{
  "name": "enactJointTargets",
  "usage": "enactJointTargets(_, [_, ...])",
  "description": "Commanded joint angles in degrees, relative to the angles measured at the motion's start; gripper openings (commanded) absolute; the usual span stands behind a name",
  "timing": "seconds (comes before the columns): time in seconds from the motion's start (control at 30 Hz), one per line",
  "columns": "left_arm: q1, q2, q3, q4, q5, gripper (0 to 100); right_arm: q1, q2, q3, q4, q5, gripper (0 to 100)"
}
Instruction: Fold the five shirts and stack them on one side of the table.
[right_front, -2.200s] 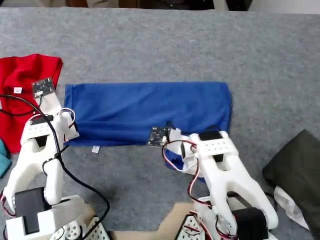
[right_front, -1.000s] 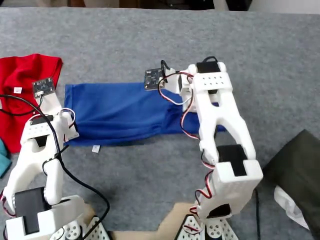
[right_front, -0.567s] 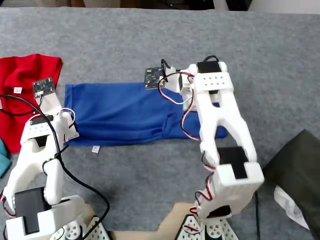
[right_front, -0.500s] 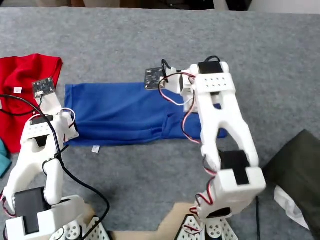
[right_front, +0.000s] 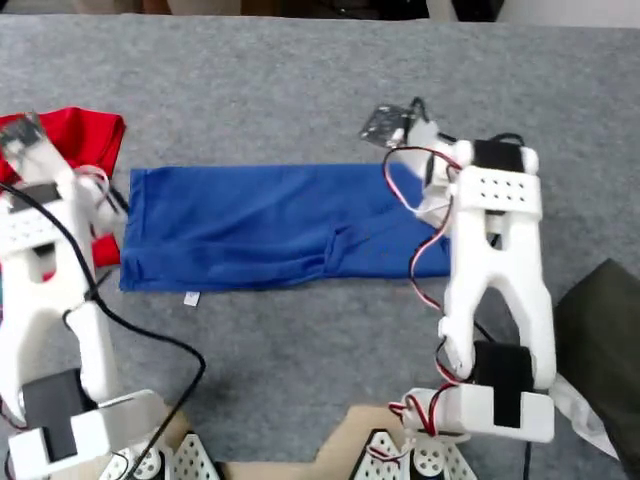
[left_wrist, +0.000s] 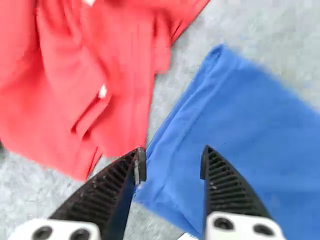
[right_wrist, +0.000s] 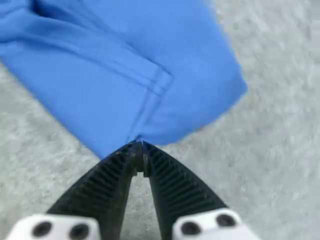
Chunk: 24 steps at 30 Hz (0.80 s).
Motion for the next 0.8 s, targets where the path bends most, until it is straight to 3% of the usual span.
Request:
enactJointTargets(0.0, [1.85,6.73,-14.33,4.84,-2.29,20,1.45,1.01,0.75,-2.55,-3.78,0.6])
enactJointTargets(0.27, [2.37,33.19,-37.01,13.45,-3.96,20,3.03,5.32,0.92,-5.71,-4.22,0.5])
enactJointTargets(0.57, [2.99,58.15,-68.66,31.56,-13.98,20,4.53,10.68,0.92,-10.29,-4.22,0.5])
enactJointTargets(0.77, [3.96,68.26,-80.35,34.2,-14.59,20,4.62,12.35,0.84,-11.78,-5.71,0.5])
